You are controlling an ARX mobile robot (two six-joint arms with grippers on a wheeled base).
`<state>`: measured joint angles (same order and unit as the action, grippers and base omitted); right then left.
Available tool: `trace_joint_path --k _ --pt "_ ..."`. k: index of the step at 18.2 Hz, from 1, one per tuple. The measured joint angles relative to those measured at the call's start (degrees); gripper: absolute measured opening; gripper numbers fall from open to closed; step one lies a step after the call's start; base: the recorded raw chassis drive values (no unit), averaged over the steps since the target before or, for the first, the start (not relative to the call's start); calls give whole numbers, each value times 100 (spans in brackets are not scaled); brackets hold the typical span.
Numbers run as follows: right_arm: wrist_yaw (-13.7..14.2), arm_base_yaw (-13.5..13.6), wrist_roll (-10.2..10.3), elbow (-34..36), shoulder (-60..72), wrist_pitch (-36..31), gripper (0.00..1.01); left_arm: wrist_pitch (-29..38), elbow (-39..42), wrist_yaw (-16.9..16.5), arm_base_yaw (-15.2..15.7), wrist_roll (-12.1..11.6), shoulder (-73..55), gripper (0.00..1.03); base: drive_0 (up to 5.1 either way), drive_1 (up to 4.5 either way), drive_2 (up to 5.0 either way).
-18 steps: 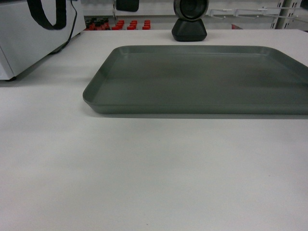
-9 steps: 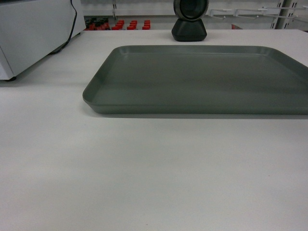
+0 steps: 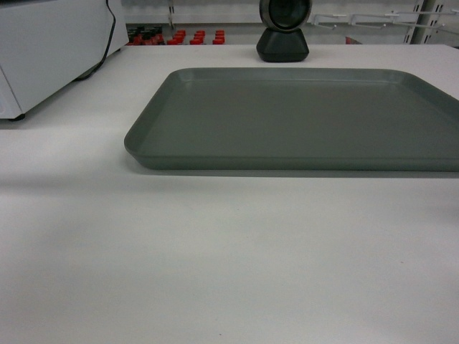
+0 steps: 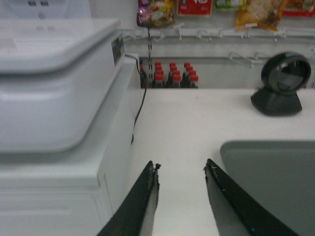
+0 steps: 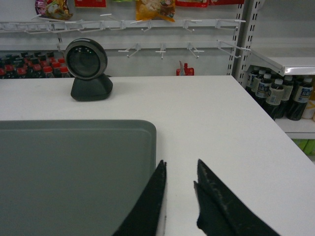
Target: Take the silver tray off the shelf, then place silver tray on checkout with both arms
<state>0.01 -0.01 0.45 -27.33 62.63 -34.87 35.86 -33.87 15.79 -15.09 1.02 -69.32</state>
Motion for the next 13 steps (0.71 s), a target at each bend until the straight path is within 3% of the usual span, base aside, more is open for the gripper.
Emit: trace_joint_path --k 2,3,8,13 --pt "2 0 -11 461 -374 -190 1 175 658 -267 177 -2 363 10 0 0 0" --pt "4 -2 -11 621 -501 -243 2 256 857 -356 256 -2 538 3 0 0 0" --pt "0 0 -26 1519 -1270 -284 2 372 1939 -796 710 -20 1438 2 0 0 0" --pt "0 0 -26 1996 -1950 -44 2 212 2476 -1012 990 -20 2197 2 0 0 0"
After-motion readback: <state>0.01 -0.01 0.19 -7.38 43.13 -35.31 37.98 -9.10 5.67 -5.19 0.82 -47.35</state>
